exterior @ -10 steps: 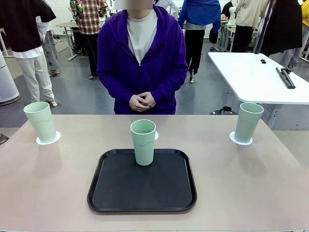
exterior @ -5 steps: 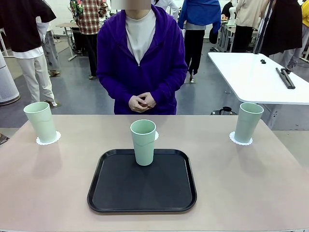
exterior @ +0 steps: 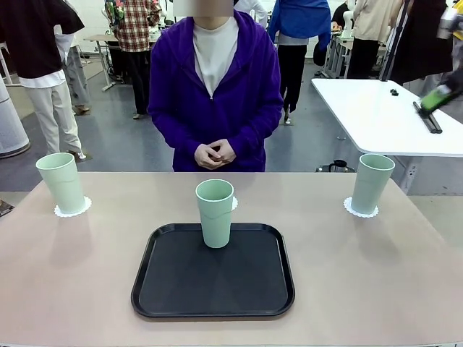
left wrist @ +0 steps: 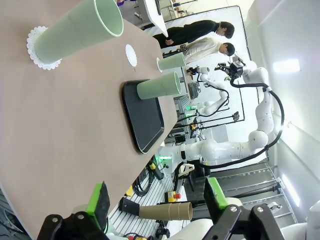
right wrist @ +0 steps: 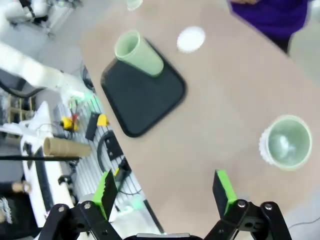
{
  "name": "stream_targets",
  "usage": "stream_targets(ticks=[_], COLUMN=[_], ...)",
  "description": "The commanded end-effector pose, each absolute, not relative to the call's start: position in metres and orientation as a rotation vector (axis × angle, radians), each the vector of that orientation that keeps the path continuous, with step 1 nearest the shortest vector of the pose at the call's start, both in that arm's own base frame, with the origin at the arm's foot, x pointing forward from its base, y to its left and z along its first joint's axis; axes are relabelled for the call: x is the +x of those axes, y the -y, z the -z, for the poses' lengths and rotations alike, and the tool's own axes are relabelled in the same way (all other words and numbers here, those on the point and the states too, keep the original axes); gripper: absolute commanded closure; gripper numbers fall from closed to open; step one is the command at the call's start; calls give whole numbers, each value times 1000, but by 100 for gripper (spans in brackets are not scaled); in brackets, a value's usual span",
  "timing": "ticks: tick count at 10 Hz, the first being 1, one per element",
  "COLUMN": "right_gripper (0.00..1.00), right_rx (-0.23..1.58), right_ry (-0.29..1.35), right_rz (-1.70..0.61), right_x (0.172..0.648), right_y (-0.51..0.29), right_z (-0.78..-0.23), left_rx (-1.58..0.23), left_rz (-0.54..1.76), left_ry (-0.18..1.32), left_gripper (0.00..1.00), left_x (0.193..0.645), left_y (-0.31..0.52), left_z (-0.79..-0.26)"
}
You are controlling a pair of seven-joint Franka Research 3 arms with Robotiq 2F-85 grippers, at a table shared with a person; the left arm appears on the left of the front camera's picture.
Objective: Place coasters on the table and set cups on them.
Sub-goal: Take one Reusable plastic cup from the Flat Tray and place it on a coaster set by the human.
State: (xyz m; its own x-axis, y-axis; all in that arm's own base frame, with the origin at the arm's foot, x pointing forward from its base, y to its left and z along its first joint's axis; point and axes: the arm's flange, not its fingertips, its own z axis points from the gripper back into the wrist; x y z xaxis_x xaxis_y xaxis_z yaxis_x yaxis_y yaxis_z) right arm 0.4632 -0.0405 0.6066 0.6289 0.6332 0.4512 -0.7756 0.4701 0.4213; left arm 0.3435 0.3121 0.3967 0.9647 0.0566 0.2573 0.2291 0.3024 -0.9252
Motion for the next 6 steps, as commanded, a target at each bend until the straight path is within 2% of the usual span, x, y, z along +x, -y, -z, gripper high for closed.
stream_targets(ticks=[1, 3, 6], right_gripper=[0, 0, 0], right_rx=[528, 490, 543], right_ry=[250, 234, 220], right_rz=[-1002, -1074, -1150], right_x=[452, 441, 425], right_y=[-22, -92, -150], right_z=[-582, -555, -506], left_rx=[-1259, -1259, -1259], left_rz=[113, 113, 113], left_ry=[266, 266, 266], left_gripper=[0, 0, 0], left_x=[342, 342, 342], left_y=[-314, -314, -314], left_z=[-398, -398, -398])
